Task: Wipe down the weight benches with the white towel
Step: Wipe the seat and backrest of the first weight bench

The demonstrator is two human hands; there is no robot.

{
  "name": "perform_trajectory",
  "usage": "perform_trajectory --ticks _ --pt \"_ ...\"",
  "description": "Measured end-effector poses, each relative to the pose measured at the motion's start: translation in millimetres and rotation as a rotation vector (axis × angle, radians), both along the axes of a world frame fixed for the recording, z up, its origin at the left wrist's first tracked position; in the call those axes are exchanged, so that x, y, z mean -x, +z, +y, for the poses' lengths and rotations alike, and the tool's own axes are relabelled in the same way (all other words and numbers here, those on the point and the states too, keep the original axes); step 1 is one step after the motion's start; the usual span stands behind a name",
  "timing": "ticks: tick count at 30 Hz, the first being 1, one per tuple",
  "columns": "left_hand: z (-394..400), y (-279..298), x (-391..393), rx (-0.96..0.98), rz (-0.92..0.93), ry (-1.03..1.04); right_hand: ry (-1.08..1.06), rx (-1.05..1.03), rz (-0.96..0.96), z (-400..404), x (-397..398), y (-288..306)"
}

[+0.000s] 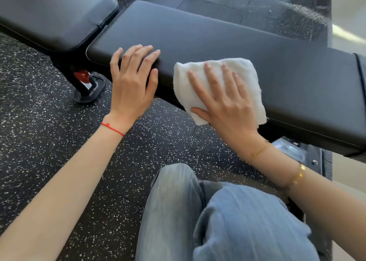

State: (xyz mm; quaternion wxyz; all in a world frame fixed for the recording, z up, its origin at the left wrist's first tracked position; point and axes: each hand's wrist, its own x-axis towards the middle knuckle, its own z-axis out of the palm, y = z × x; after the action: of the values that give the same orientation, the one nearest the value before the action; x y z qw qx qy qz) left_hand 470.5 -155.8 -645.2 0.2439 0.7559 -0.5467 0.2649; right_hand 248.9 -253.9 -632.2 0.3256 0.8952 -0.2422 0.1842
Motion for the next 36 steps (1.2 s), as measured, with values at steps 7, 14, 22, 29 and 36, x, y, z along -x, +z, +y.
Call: perform_trajectory --ticks 7,14,22,29,36 --pt "0.0 12.6 -27.9 -0.044 0.010 -0.005 -0.022 -0.084 -0.016 3.6 2.4 2.7" --pt "15.9 24.0 -48.0 -0.166 0.004 -0.147 -0.063 -0.294 0.113 9.7 -15.6 18.9" --pt "22.1 8.9 -104.4 -0.030 -0.100 -0.257 -0.080 0.028 0.022 26.8 -81.5 -0.4" --pt "27.0 -0.7 -141.9 0.033 -0.087 -0.316 -0.044 0.169 -0.122 35.5 -127.4 -14.0" --pt "30.9 -5.2 -149.4 0.061 -0.010 -0.409 -0.169 0.192 -0.189 35.2 -87.4 -21.6"
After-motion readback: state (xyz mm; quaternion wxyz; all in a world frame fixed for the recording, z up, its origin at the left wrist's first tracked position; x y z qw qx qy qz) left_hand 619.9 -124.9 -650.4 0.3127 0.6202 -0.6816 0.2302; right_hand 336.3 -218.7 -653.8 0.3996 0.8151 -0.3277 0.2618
